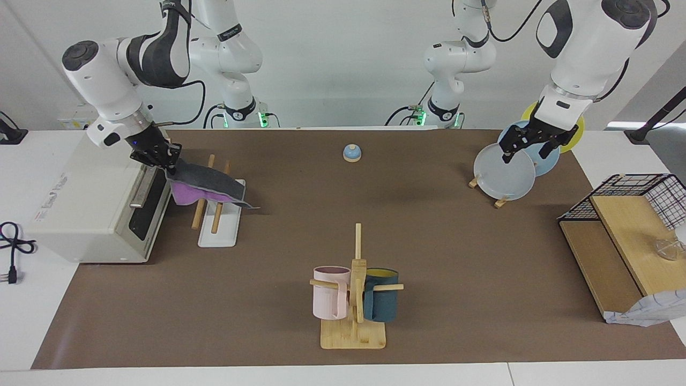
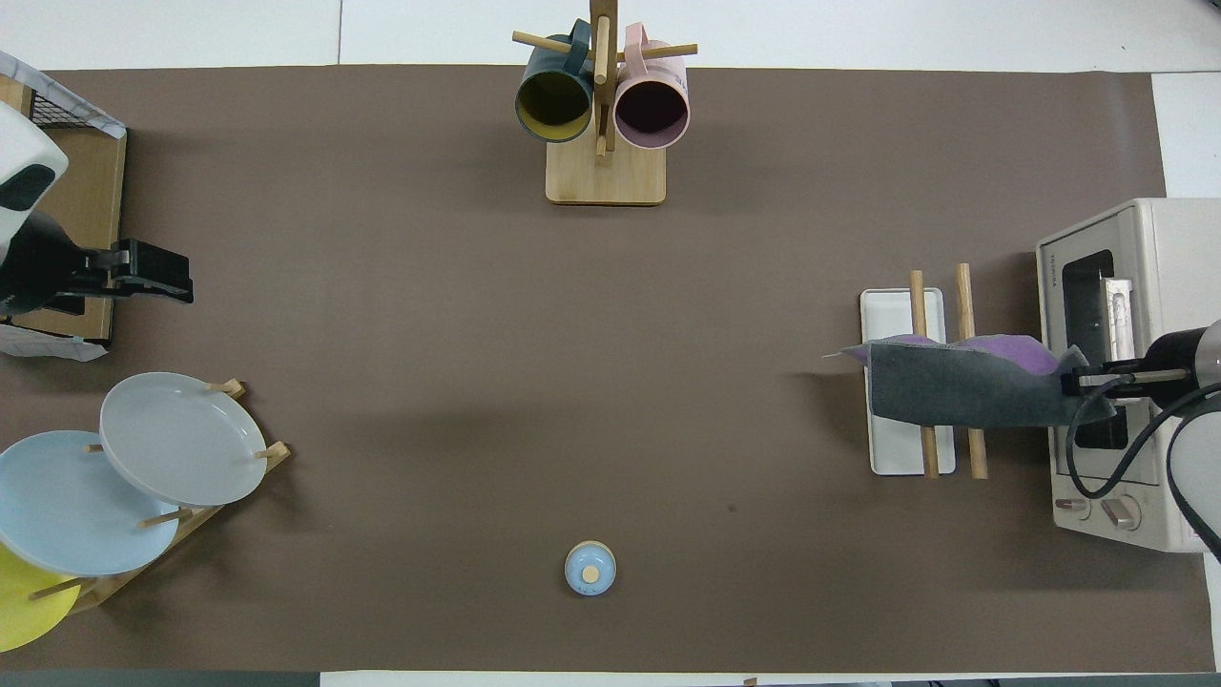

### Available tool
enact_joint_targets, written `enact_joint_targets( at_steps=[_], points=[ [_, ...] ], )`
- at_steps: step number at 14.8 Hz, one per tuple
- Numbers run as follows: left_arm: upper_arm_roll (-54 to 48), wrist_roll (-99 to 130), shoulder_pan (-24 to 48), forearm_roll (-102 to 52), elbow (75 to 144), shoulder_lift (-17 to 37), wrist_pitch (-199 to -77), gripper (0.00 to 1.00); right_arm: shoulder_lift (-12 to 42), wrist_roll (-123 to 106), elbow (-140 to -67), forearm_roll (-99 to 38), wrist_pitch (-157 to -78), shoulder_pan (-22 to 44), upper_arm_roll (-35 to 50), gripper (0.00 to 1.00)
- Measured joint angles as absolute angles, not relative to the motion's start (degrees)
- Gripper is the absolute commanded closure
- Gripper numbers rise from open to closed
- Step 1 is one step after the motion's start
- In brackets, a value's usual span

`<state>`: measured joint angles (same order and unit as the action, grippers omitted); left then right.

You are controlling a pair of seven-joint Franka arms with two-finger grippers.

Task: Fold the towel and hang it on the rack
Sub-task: 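Release the towel on the rods and withdraw the right gripper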

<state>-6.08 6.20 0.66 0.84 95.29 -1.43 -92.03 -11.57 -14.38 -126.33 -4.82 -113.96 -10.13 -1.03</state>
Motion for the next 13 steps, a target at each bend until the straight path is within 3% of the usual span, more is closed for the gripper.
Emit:
enact_joint_targets(
  at_steps=[1, 3, 4, 6, 7, 8, 13],
  points=[
    [-5.94, 5.21, 0.99, 0.87, 95.30, -1.48, -90.94, 0.00, -11.57, -14.38, -126.33, -4.81, -113.96, -10.13, -1.03, 0.53],
    [-5.90, 4.50, 1.27, 0.89, 95.36, -1.47, -90.48, 0.00, -11.57, -14.38, -126.33, -4.79, -114.03, -10.14, -1.03, 0.50],
    [-5.83, 4.36, 1.27, 0.90, 95.36, -1.44, -90.48, 0.00, -11.56, -14.38, -126.33, -4.77, -114.09, -10.14, -1.03, 0.37],
    [-5.62, 4.23, 1.27, 0.90, 95.15, -1.38, -90.61, 0.00, -11.56, -14.38, -126.33, -4.31, -114.25, -10.14, -1.03, 0.29],
    [-5.61, 4.17, 1.28, 0.90, 94.90, -1.34, -90.61, 0.00, -11.56, -14.38, -126.33, -4.01, -114.35, -10.14, -1.03, 0.18],
    [-5.60, 4.10, 1.32, 0.90, 94.71, -1.31, -90.62, 0.00, -11.56, -14.38, -126.32, -3.80, -114.47, -10.14, -1.03, 0.00],
    [-5.57, 3.89, 3.05, 0.90, 94.40, -1.31, -91.03, 0.00, -10.37, -14.38, -122.43, -3.05, -111.57, -10.14, -0.46, 0.00]
  ],
)
